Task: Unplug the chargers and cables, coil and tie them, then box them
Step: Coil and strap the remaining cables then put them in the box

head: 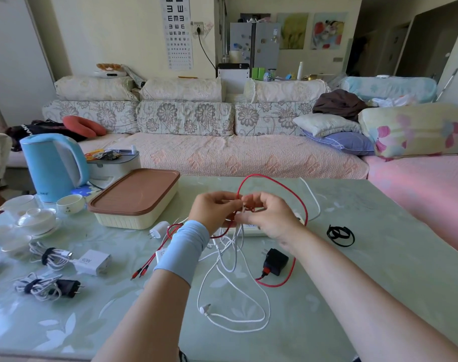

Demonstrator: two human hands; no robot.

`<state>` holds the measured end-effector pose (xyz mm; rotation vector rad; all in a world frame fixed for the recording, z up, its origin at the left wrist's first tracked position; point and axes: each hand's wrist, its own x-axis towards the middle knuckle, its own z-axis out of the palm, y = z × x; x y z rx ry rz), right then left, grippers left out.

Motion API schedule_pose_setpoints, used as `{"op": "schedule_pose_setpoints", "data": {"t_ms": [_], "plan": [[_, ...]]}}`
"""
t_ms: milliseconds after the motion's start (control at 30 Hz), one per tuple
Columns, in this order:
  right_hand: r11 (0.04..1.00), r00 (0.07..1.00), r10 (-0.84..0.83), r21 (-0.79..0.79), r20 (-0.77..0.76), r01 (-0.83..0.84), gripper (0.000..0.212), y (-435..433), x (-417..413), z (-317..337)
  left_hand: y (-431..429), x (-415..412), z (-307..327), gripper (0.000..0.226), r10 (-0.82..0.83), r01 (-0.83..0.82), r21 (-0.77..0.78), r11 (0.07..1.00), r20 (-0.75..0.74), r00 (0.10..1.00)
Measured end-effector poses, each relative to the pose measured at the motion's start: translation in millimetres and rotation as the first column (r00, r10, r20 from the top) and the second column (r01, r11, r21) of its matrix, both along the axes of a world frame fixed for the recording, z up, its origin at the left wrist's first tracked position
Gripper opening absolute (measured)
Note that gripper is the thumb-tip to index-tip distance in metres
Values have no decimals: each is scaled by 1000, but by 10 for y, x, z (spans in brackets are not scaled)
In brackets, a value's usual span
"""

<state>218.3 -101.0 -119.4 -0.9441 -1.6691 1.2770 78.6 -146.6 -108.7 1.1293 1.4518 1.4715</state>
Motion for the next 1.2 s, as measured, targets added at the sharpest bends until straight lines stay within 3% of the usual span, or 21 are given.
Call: {"op": "schedule_pose_setpoints", "data": {"t_ms": [67, 200, 400, 533, 600, 733, 1000, 1133, 1200], "plan": [[999, 996, -45, 18, 82, 44, 36, -36, -30, -34, -1, -8, -22, 7, -6, 7, -27, 1000, 32, 999], [997, 994, -73, 28, 76, 71, 29, -47, -49, -40, 15, -29, -28, 5, 10, -9, -15, 1000, 82, 997], [992, 995, -99, -78, -10, 98, 23, 0, -45, -3, 99, -93, -68, 10, 309, -305, 143, 941, -6, 951], [974, 960, -225, 49, 169, 220, 30, 49, -43, -55, 110, -15, -75, 9, 188, -188, 144, 972, 17, 982], [970, 954, -229, 131, 191, 207, 27, 48, -37, -41, 117, 3, -97, 10, 82, -76, 93, 993, -69, 994], [993, 996, 67, 91, 67, -73, 22, 7, -9, -18, 120, 11, -118, 14, 38, -25, 101, 995, -126, 991], [999, 998, 0, 52, 69, -4, 27, 63, -46, -3, 204, -25, -141, 14, 362, -359, 219, 907, 30, 932], [990, 984, -50, 141, 171, 25, 45, 103, -38, -32, 230, -104, -141, 22, 594, -625, 255, 738, 193, 781], [975, 925, -101, 222, 365, 19, 46, 140, 40, -108, 201, -244, -92, 23, 667, -736, 249, 630, 312, 677]]}}
